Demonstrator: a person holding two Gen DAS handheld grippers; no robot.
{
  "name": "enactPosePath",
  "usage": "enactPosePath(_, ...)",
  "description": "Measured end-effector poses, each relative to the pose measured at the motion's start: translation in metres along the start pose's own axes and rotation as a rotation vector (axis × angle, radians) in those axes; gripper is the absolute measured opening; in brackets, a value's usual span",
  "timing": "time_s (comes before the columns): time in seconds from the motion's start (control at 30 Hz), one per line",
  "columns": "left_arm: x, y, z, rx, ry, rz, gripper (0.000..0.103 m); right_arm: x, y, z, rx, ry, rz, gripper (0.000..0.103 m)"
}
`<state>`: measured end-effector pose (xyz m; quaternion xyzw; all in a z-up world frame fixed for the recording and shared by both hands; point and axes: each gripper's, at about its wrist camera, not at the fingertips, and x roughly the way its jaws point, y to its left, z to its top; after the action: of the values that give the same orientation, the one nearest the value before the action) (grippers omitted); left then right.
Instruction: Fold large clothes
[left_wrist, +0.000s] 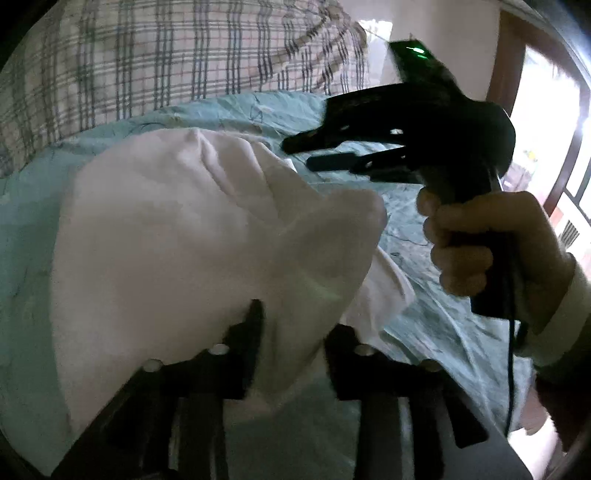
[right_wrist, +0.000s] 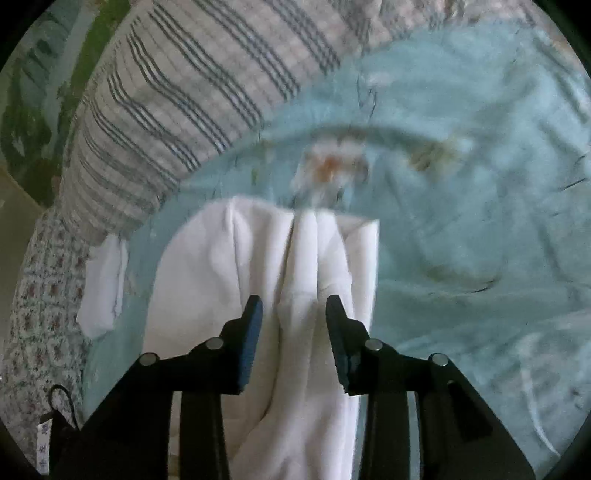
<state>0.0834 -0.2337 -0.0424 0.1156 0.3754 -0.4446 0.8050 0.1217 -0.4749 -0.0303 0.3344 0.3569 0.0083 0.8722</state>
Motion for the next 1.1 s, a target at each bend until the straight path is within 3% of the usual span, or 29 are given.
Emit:
enactPosePath(0.1,-0.026,0.004,-0.007,-0.027,-0.022,-0.013,0.051,-0.015,0.01,-0.001,-0.015,-0.019,0.046,0.037)
enactPosePath(0.2,-0.054,0.021,-0.01,-0.084,-0.06,0.007,0.059,-0.009,0.022,-0.005,-0.051,0.029,0.103,0.037)
enactPosePath(0.33,-0.081,0.061,-0.01,-0.205,-0.103,0.037,0.069,0.014,0.026,-0.009,-0.08,0.087,0.057,0.037)
enactPosePath(0.47,-0.072,0.113,-0.007,-0.331,-0.071,0.063,0.07,0.036,0.017,-0.008,-0.046,0.138,0.06,0.037)
enactPosePath(0.63,-0.053,0.149,-0.008,-0.437,-0.03,0.004,0.07,0.054,0.018,-0.007,-0.054,0.185,0.069,0.037)
enactPosePath(0.7,-0.047,0.156,-0.006,-0.46,-0.021,-0.013,0.07,0.05,0.024,-0.008,-0.074,0.19,0.083,0.01)
enactPosePath(0.73,-0.046,0.157,-0.005,-0.468,-0.019,-0.023,0.07,0.047,0.024,-0.007,-0.071,0.184,0.096,0.004)
enactPosePath(0.93,-0.037,0.157,0.016,-0.441,-0.019,-0.04,0.076,-0.029,0.032,0.004,-0.041,-0.026,0.199,0.004)
enactPosePath(1.03,-0.018,0.158,0.018,-0.437,0.023,-0.018,0.076,-0.027,0.023,-0.001,-0.055,-0.01,0.081,0.004)
enactPosePath(1.1,-0.005,0.161,0.017,-0.466,0.055,-0.062,0.076,-0.007,0.006,-0.011,-0.016,0.045,0.018,0.004)
